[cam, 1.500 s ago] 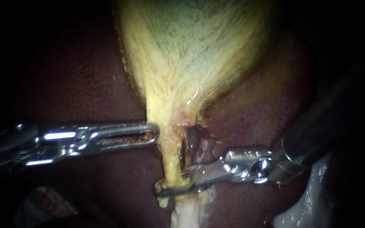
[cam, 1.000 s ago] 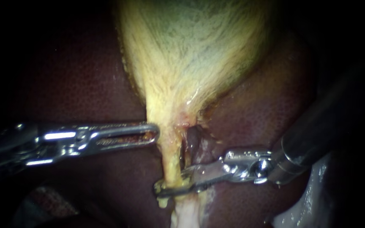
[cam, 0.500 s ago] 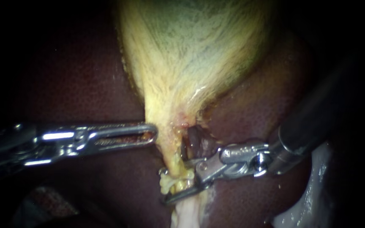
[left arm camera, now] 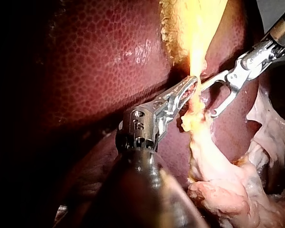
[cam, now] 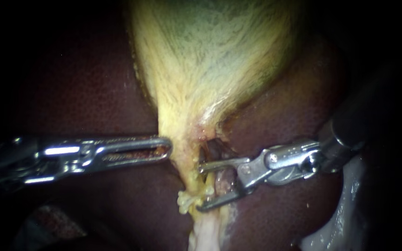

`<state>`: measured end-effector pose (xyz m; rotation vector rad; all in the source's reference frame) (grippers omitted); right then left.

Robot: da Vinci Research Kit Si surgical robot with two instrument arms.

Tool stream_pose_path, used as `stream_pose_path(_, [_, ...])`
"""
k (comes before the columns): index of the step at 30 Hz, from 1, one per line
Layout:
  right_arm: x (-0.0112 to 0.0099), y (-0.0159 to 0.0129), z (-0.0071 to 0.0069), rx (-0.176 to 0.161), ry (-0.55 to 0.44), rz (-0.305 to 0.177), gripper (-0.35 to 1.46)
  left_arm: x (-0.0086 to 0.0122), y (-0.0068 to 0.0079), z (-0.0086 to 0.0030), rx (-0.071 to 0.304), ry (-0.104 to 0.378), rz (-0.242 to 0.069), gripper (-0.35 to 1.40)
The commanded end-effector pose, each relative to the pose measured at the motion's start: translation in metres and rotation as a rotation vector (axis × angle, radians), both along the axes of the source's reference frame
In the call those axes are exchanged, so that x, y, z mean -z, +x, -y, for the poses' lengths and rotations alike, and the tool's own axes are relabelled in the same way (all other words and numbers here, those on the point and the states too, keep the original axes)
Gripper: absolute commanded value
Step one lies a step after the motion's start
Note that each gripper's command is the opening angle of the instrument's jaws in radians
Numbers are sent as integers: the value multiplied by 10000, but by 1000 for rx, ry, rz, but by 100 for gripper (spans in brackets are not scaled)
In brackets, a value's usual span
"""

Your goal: Going back second clip left tube

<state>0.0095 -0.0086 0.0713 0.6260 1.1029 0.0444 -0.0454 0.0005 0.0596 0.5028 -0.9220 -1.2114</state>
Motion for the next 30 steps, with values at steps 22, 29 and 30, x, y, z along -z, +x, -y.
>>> stream_pose_path(22, [67,-79,-56,-12,-112,-27,60,-17,3,-6,3,-4,-3,-35])
stream_pose_path(29, [70,-83,-57,-11,-110,-28,60,-39,-3,-4,5,-12,-7,-35])
stream_pose_path(30, [70,-83,-57,-11,-110,-28,60,-42,-5,-4,7,-15,-6,-35])
